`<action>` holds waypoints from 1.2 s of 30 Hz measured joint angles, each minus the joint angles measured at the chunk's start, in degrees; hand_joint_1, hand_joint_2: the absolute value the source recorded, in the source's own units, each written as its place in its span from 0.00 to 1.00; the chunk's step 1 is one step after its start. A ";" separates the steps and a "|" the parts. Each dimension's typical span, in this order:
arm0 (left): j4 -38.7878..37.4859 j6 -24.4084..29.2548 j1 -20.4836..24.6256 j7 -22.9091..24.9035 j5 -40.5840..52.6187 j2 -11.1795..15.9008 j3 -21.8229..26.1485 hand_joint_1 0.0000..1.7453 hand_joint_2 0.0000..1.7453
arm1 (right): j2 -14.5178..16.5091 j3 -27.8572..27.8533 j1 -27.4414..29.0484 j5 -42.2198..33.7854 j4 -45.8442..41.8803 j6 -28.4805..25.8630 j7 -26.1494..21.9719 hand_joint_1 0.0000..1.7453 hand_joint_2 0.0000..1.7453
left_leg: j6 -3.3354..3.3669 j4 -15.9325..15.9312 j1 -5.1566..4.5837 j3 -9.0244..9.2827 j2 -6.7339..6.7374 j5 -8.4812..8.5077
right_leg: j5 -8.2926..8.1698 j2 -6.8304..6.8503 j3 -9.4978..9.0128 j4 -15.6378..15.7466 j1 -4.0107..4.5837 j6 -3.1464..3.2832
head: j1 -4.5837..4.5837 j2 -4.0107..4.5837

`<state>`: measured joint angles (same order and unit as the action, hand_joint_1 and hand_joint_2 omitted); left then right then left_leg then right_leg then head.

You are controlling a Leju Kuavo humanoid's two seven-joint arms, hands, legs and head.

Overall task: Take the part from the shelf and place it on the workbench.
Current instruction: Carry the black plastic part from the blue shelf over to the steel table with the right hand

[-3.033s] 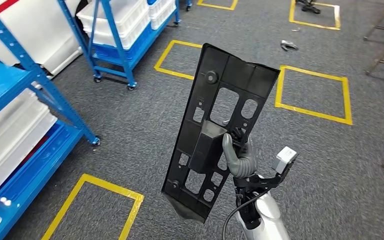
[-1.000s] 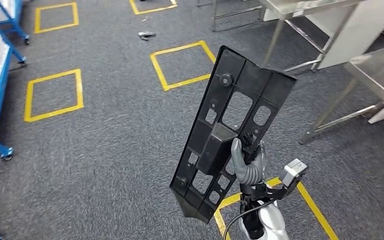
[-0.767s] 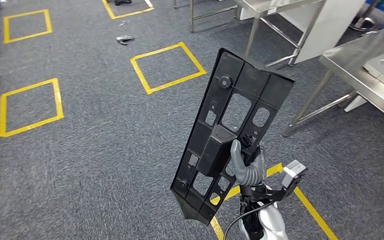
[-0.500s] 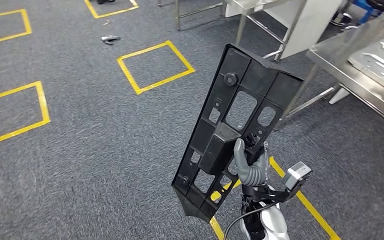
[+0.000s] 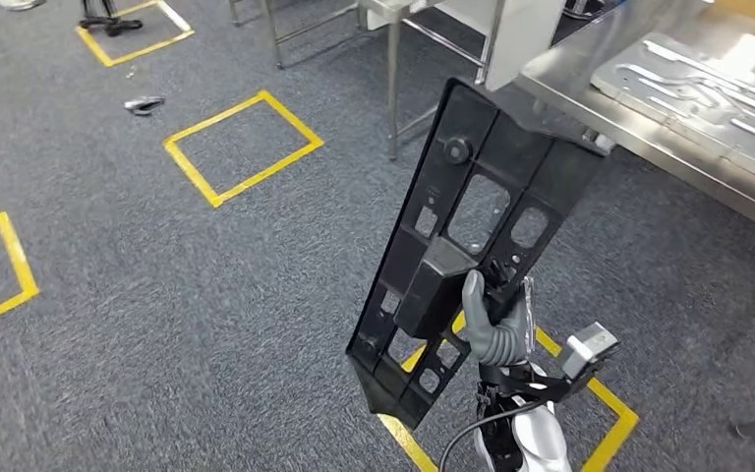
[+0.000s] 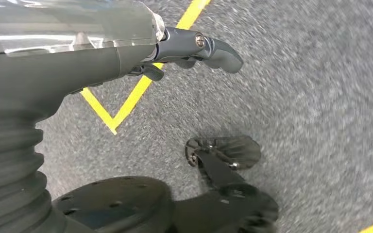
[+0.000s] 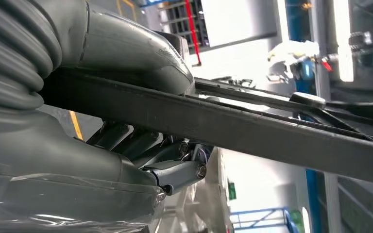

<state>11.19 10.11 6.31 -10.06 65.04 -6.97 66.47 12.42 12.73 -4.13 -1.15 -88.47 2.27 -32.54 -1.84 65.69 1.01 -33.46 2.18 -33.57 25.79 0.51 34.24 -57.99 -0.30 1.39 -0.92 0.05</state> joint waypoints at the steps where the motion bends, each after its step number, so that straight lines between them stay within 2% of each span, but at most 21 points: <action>1: 0.00 -0.01 -0.13 0.10 0.05 -0.01 0.00 0.00 1.00 | 0.09 0.16 0.12 0.39 -0.23 -0.14 -0.15 1.00 1.00 | -0.05 4.14 0.01 -2.04 -0.97 -1.69 | 0.04 -0.73 -0.02 -0.04 0.01 0.18 | 0.05 0.00; 3: 0.00 -0.05 -0.43 0.36 0.28 -0.02 -0.01 0.00 1.00 | 0.16 0.48 0.80 1.53 -1.22 -0.59 -0.78 1.00 1.00 | -0.09 8.54 0.03 -4.63 -1.66 -2.24 | 0.16 -2.38 -0.06 -0.23 0.08 0.28 | 0.07 0.00; 4: 0.00 -0.07 -0.52 0.48 0.43 -0.02 -0.02 0.00 1.00 | 0.16 0.70 1.25 2.18 -2.14 -0.86 -1.19 1.00 1.00 | -0.05 7.57 0.06 -4.53 -1.79 -0.81 | 0.24 -3.23 -0.09 -0.39 0.08 0.22 | 0.07 0.00; 5: 0.00 -0.10 -0.56 0.57 0.54 -0.02 -0.03 0.00 1.00 | 0.15 0.98 1.69 2.86 -3.37 -1.06 -1.55 1.00 1.00 | 0.03 4.58 0.12 -3.49 -2.21 1.46 | 0.38 -4.03 -0.12 -0.62 0.05 0.10 | 0.07 0.00; 7: 0.00 -0.19 -0.64 0.72 0.72 -0.02 -0.07 0.00 1.00 | 0.13 1.77 2.32 4.14 -6.31 -1.21 -1.98 1.00 1.00 | 0.40 -2.55 0.34 -0.72 -4.62 4.93 | 0.74 -5.49 0.05 -1.24 0.03 -0.29 | 0.05 -0.01; 9: 0.00 -0.28 -0.69 0.91 0.91 -0.03 -0.13 0.00 1.00 | 0.04 2.71 2.72 5.37 -9.15 -1.20 -2.21 1.00 1.00 | 0.87 -5.87 0.33 0.69 -6.26 5.52 | 0.80 -6.73 0.53 -1.62 -0.06 -0.89 | 0.03 -0.01; 11: 0.00 -0.39 -0.60 1.12 1.14 -0.14 -0.36 0.00 1.00 | -0.17 3.73 3.10 6.66 -11.50 -1.27 -2.54 1.00 1.00 | 1.46 -6.37 0.22 0.93 -5.37 5.49 | 0.61 -7.70 0.89 -1.55 -0.19 -1.63 | 0.06 -0.01; 13: 0.03 -0.50 -0.43 1.28 1.44 -0.32 -0.71 0.00 1.00 | -0.51 4.84 3.17 7.83 -13.42 -1.54 -2.89 1.00 1.00 | 2.10 -6.94 0.38 1.26 -4.17 5.77 | 1.32 -5.82 1.40 -2.62 -0.04 -2.31 | -0.22 -0.01; 15: 0.07 -0.69 -0.34 1.37 1.67 -0.43 -0.97 0.00 1.00 | -0.81 5.99 2.96 8.68 -14.74 -1.91 -3.02 1.00 1.00 | 2.65 -7.27 0.37 1.57 -2.78 5.82 | 3.98 -2.47 3.77 -7.61 -0.05 -2.92 | -0.64 -0.01; 16: 0.07 -0.80 -0.39 1.41 1.73 -0.45 -1.06 0.00 1.00 | -0.99 6.56 2.94 9.01 -15.16 -2.06 -3.05 1.00 1.00 | 2.84 -7.29 0.29 1.64 -2.02 5.74 | 5.52 -1.59 5.55 -11.09 -0.19 -3.17 | -0.78 -0.01; 18: 0.07 -1.04 -0.52 1.48 1.90 -0.46 -1.25 0.00 1.00 | -1.52 7.76 3.07 9.74 -15.91 -2.31 -3.45 1.00 1.00 | 2.99 -7.28 0.22 1.75 -0.51 5.55 | 6.66 -0.99 8.04 -15.65 -0.47 -3.45 | -0.82 -0.01; 19: 0.07 -1.14 -0.53 1.48 2.00 -0.46 -1.34 0.00 1.00 | -1.86 8.36 3.09 10.16 -16.31 -2.43 -3.74 1.00 1.00 | 2.95 -7.27 0.22 1.85 0.16 5.45 | 5.73 -0.79 7.89 -15.18 -0.56 -3.47 | -0.82 -0.01; 20: 0.07 -1.25 -0.49 1.48 2.10 -0.46 -1.43 0.00 1.00 | -2.19 8.98 3.05 10.59 -16.77 -2.60 -4.01 1.00 1.00 | 2.83 -7.27 0.22 2.02 0.79 5.33 | 4.02 -0.38 6.65 -12.73 -0.58 -3.39 | -0.83 -0.01; 22: 0.07 -1.38 -0.37 1.47 2.19 -0.46 -1.55 0.00 1.00 | -2.72 10.29 2.66 11.24 -17.69 -3.02 -4.20 1.00 1.00 | 2.40 -7.24 0.05 2.46 1.86 4.97 | 0.85 1.94 2.80 -5.42 -0.16 -2.89 | -0.83 -0.01; 24: 0.07 -1.41 -0.30 1.47 2.21 -0.46 -1.72 0.00 1.00 | -3.15 11.66 1.83 11.69 -18.38 -3.44 -4.08 1.00 1.00 | 1.85 -7.26 -0.22 2.83 2.90 4.63 | -0.01 3.47 0.88 -1.48 0.46 -2.16 | -0.76 -0.01; 26: 0.07 -1.42 -0.17 1.47 2.21 -0.46 -1.85 0.00 1.00 | -3.61 12.84 0.87 11.87 -18.67 -3.79 -3.77 1.00 1.00 | 1.29 -7.53 -0.36 3.29 4.07 4.44 | 0.05 2.43 0.92 -1.11 0.64 -1.57 | -0.70 -0.01; 28: 0.07 -1.42 0.07 1.47 2.20 -0.46 -1.92 0.00 1.00 | -4.04 13.84 -0.07 11.74 -18.71 -4.05 -3.56 1.00 1.00 | 0.70 -6.82 -0.23 3.42 3.18 3.54 | -0.24 1.15 0.64 -0.56 0.30 -0.93 | -0.70 -0.01; 31: 0.07 -1.40 0.05 1.49 1.96 -0.46 -1.95 0.00 1.00 | -4.49 15.58 -1.83 11.02 -18.46 -4.12 -3.51 1.00 1.00 | 0.33 1.81 -0.06 -0.46 -0.89 -1.23 | -0.56 -0.64 0.48 -0.16 -0.03 -0.12 | -0.51 -0.01; 33: 0.07 -1.39 -0.20 1.49 1.68 -0.46 -1.95 0.00 1.00 | -4.80 16.70 -2.75 10.40 -18.03 -4.13 -3.30 1.00 1.00 | 0.24 8.02 -0.05 -3.74 -1.63 -3.05 | -0.57 -2.11 0.56 -0.29 0.04 0.00 | -0.43 -0.01; 34: 0.07 -1.39 -0.30 1.48 1.59 -0.46 -1.95 0.00 1.00 | -4.99 17.19 -3.15 10.15 -17.79 -4.13 -3.14 1.00 1.00 | 0.25 8.49 -0.05 -4.24 -1.71 -2.34 | -0.56 -2.92 0.58 -0.42 0.06 0.00 | -0.42 -0.01; 36: 0.07 -1.38 -0.34 1.44 1.52 -0.46 -1.95 0.00 1.00 | -5.32 18.01 -3.92 9.76 -17.34 -4.13 -2.91 1.00 1.00 | 0.39 3.03 0.06 -2.29 -2.52 1.80 | -0.47 -4.48 0.59 -0.77 0.03 -0.13 | -0.42 0.00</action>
<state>11.26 8.73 5.97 -8.62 66.57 -7.43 64.52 7.10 30.74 -8.05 8.61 -105.81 -1.86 -35.45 -1.45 68.72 1.07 -35.75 -0.34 -31.77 25.32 -3.97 34.84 -58.76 -0.27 1.26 -1.34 0.05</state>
